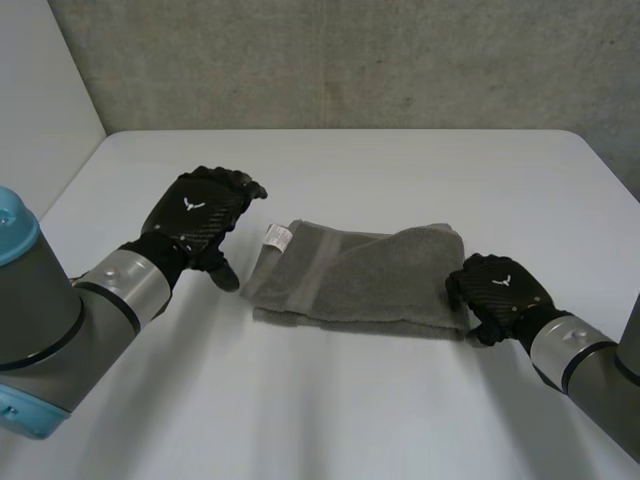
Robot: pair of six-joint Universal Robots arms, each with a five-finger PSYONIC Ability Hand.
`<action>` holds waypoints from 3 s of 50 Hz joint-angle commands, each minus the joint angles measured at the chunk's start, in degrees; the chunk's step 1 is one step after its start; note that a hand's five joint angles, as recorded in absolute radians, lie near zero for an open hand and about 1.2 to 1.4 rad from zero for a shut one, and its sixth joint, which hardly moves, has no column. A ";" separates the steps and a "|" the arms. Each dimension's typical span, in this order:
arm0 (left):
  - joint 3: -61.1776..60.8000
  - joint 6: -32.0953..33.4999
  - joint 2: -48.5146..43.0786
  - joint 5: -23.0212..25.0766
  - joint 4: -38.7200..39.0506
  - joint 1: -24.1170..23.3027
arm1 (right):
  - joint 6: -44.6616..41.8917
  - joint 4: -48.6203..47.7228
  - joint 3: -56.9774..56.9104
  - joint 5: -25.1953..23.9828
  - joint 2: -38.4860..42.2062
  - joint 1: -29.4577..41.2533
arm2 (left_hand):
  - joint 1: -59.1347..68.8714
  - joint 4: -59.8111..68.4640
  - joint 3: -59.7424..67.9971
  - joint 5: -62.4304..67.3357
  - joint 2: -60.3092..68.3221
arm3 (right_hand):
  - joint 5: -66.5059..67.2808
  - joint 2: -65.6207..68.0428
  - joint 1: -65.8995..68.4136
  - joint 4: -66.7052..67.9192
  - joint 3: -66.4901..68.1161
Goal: Fold the towel.
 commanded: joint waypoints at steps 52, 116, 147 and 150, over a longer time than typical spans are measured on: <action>-2.07 -0.07 0.02 -0.25 0.69 -0.93 | 0.28 -5.37 -2.76 5.61 6.20 2.38 | -4.13 -3.36 -2.92 -2.62 -3.66 | 30.77 30.48 30.82 -4.37 -2.43; -0.58 -0.07 0.02 -2.09 2.01 -0.40 | 1.16 2.98 -23.86 4.47 16.13 31.29 | -3.96 -3.36 -2.92 -2.45 -3.49 | 3.92 3.63 3.97 -4.37 -2.43; 25.00 -15.98 -21.87 -8.42 -2.91 -15.95 | 16.71 6.41 -15.24 3.94 1.53 5.98 | -3.96 -3.36 -2.92 -2.45 -3.49 | -39.23 -39.52 -39.18 -4.37 -2.43; 24.82 -15.80 -24.07 -8.42 -2.91 -16.57 | 18.03 6.41 -17.08 3.94 4.16 5.98 | -3.96 -3.36 -2.92 -2.45 -3.49 | -39.23 -39.52 -39.18 -4.37 -2.43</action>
